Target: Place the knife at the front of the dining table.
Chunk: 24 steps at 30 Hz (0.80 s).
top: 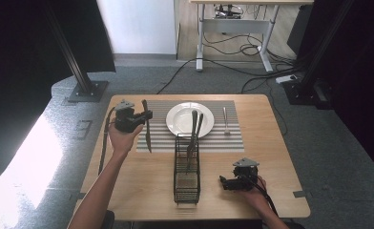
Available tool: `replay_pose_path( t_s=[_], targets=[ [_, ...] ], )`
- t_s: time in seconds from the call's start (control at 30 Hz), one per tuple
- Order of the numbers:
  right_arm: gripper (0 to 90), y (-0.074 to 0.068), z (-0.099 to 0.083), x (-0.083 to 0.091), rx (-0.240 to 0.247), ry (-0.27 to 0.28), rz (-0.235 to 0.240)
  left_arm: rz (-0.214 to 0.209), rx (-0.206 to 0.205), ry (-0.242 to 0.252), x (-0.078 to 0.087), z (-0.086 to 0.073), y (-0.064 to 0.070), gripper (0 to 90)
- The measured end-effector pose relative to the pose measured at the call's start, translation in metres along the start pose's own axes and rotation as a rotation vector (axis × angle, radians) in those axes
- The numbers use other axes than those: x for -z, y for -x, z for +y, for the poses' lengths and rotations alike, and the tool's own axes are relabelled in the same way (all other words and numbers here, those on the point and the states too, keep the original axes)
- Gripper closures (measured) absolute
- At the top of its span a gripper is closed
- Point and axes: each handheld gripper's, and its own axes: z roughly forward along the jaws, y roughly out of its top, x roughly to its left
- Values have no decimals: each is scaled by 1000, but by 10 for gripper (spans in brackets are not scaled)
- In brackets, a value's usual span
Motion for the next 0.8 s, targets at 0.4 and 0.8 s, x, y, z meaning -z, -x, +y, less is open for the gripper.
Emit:
replay_pose_path(
  t_s=[0.4, 0.8],
  targets=[
    [8, 0, 0, 0, 0, 0, 0, 31, 5, -37, -9, -1, -8, 836],
    [8, 0, 0, 0, 0, 0, 0, 72, -1, -98, -25, 3, -13, 836]
  ],
)
